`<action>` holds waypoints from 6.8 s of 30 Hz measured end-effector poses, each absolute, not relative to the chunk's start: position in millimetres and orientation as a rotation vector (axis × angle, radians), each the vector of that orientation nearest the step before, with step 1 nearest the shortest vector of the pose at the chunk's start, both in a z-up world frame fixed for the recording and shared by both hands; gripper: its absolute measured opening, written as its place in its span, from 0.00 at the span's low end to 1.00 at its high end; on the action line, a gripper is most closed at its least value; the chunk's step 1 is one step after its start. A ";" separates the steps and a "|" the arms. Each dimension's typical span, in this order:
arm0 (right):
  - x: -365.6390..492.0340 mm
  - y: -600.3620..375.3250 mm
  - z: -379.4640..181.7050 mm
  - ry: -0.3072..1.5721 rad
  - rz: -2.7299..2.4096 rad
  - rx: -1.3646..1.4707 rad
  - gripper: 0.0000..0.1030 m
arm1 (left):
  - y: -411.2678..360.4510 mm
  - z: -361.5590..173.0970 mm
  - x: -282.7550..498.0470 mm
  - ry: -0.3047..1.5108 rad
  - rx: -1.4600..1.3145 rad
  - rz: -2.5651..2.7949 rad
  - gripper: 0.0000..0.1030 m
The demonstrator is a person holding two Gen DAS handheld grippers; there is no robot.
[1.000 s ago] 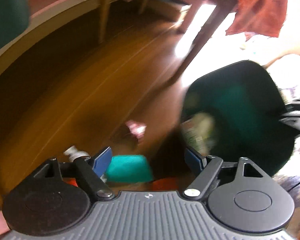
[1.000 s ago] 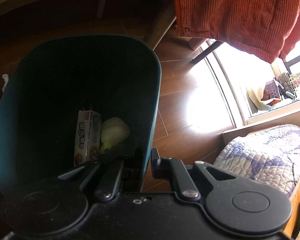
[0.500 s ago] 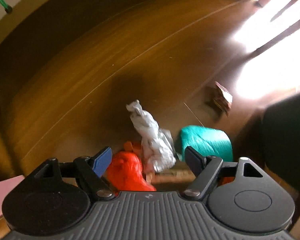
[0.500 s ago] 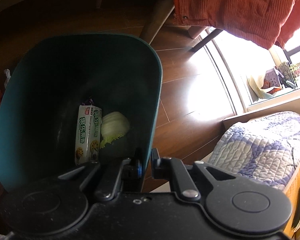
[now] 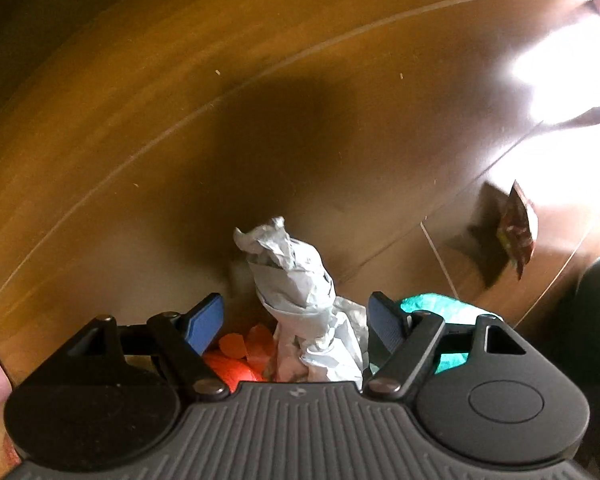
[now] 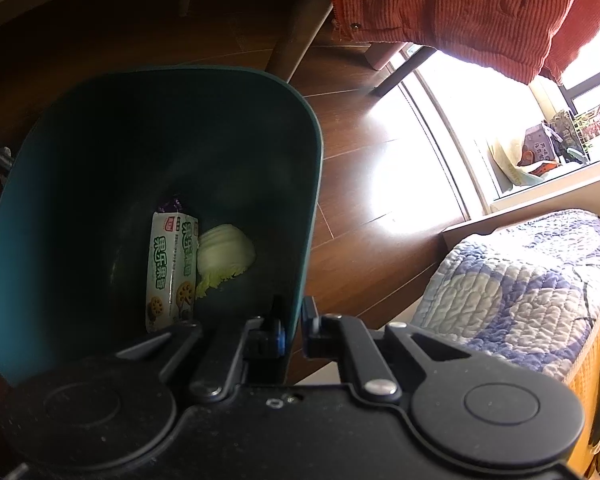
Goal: Collect trash
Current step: 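Move the left tool back to the pile and grasp the white crumpled paper, then carry the white paper with the left tool into the teal bin and release, then return the left tool to the pile and grasp the teal sponge, then lift the teal sponge with the left tool toward the teal bin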
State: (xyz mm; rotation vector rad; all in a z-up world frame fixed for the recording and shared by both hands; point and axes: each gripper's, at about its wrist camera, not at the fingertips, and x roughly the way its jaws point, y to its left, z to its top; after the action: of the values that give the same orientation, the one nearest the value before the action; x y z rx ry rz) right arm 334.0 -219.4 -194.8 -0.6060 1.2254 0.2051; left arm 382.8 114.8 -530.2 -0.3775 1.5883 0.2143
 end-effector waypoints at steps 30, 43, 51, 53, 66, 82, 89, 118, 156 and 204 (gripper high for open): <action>325.4 -198.6 -187.0 1.136 0.169 -0.597 0.03 | 85.5 -391.4 362.8 1.425 -0.218 0.108 0.31; 320.3 -188.8 -185.0 1.131 0.168 -0.640 0.03 | 37.9 -244.7 336.3 1.210 -0.207 -0.139 0.31; 318.7 -182.9 -183.2 1.118 0.183 -0.654 0.03 | -37.7 -218.8 353.5 1.151 -0.210 -0.349 0.31; 318.1 -181.2 -182.4 1.114 0.191 -0.658 0.03 | -57.3 -225.0 357.2 1.160 -0.185 -0.382 0.31; 313.2 -178.7 -178.0 1.099 0.215 -0.674 0.03 | -123.2 -297.6 365.7 1.288 -0.056 -0.404 0.31; 317.6 -181.2 -178.3 1.104 0.215 -0.656 0.03 | -131.6 -306.6 360.2 1.352 -0.015 -0.476 0.52; 321.6 -183.6 -179.4 1.111 0.213 -0.648 0.03 | -120.1 -286.5 351.1 1.283 -0.010 -0.491 0.57; 322.5 -185.4 -177.8 1.165 0.236 -0.622 0.06 | 52.6 -396.8 359.3 1.440 -0.136 -0.131 0.78; 320.2 -190.5 -176.6 1.146 0.223 -0.601 0.05 | 31.6 -498.2 371.7 1.586 -0.212 0.009 0.10; 319.8 -181.3 -176.2 1.126 0.230 -0.616 0.05 | 163.1 -484.8 444.1 1.452 -0.525 0.396 0.78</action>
State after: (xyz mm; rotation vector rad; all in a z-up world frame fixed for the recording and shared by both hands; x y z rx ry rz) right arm 319.8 -181.3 -176.2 -0.6163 1.1264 0.2305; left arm 444.1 163.1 -484.8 -0.5249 1.4516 0.3964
